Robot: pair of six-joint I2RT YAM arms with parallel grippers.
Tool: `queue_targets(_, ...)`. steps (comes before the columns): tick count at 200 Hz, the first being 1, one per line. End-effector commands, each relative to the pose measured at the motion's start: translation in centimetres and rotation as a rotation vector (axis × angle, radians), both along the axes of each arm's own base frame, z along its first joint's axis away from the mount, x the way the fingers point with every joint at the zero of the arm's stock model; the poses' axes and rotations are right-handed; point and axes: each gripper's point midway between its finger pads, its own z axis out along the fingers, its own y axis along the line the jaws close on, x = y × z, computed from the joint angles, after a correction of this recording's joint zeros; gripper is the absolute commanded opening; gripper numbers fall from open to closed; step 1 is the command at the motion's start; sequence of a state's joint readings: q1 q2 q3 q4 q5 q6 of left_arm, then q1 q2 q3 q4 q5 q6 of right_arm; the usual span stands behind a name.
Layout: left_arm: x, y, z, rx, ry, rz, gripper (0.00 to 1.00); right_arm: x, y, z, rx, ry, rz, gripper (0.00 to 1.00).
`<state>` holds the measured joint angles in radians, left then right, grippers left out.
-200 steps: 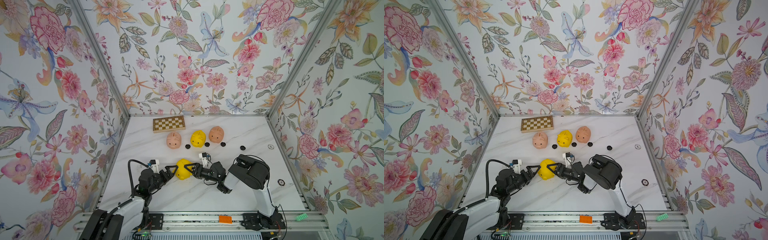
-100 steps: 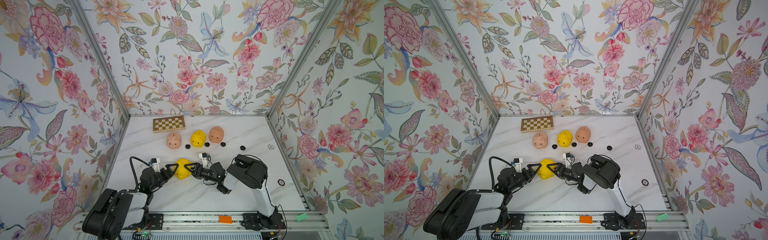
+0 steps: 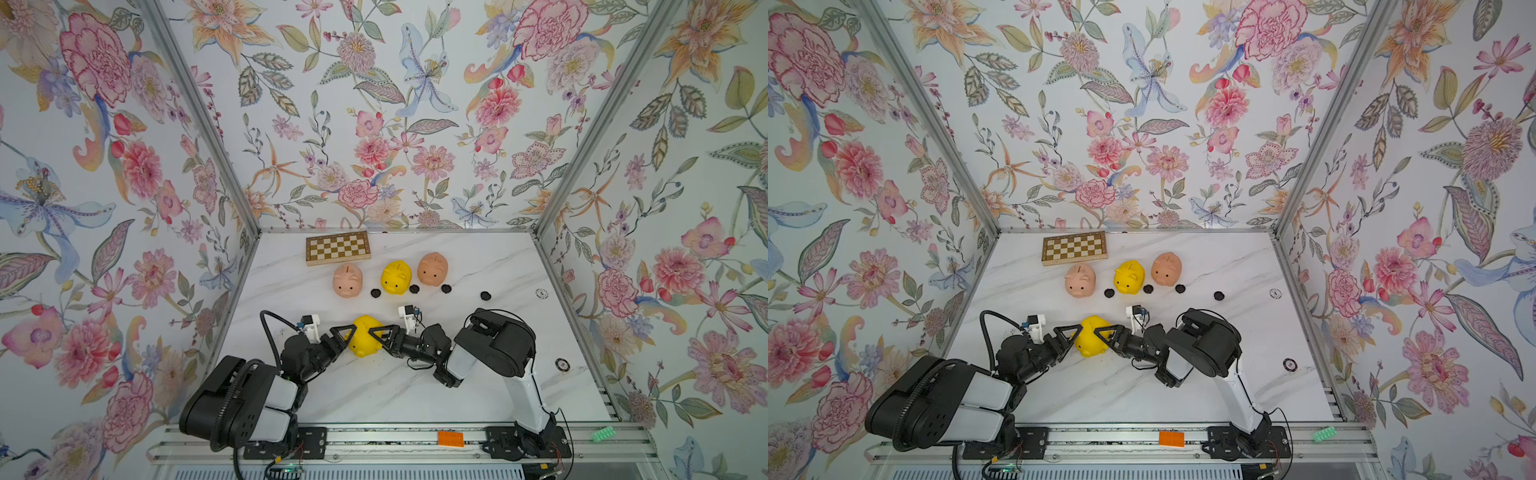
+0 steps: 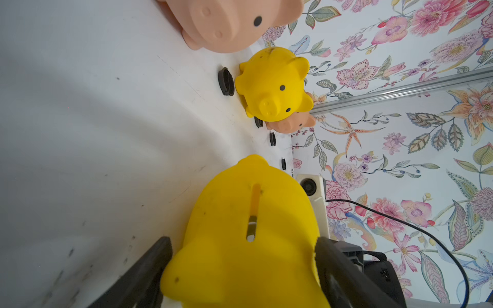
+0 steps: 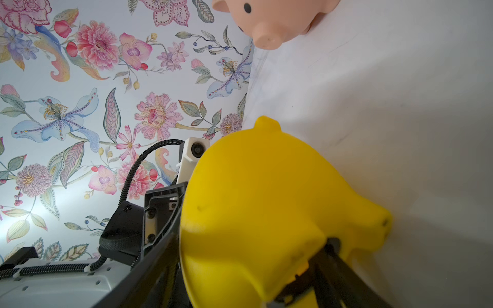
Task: Open piggy banks
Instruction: Pick up the piggy bank from the center of the board.
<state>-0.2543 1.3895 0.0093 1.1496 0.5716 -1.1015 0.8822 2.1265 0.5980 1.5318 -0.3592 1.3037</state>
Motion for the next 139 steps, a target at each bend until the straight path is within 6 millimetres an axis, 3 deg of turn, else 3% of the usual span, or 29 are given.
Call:
queue_targets(1, 0.7, -0.5, 2.4, 0.030, -0.096, -0.043, 0.67, 0.2, -1.8, -0.3, -0.056, -0.012, 0.001, 0.84)
queue_targets(12, 1.0, -0.4, 2.7, 0.074, -0.097, -0.046, 0.67, 0.3, -2.3, 0.7, -0.057, -0.041, 0.009, 0.98)
queue_targets(48, 1.9, -0.2, 4.6, 0.217, -0.099, -0.069, 0.65, 0.1, -4.2, 2.2, -0.211, -0.114, 0.053, 0.99)
queue_targets(52, 2.4, -0.3, 5.7, 0.226, -0.118, -0.071, 0.64, 0.1, -4.5, 2.3, -0.239, -0.119, 0.052, 0.99)
queue_targets(73, 2.8, -0.2, 7.0, 0.258, -0.134, -0.075, 0.61, 0.7, -6.8, 3.5, -0.420, -0.202, 0.031, 0.99)
queue_targets(96, 3.3, -0.3, 8.1, 0.278, -0.153, -0.077, 0.59, 2.0, -10.8, 5.2, -0.652, -0.274, -0.039, 0.99)
queue_targets(139, 4.6, -2.0, 9.9, 0.392, -0.201, -0.110, 0.56, 5.8, -21.4, 8.0, -0.950, -0.257, -0.315, 0.99)
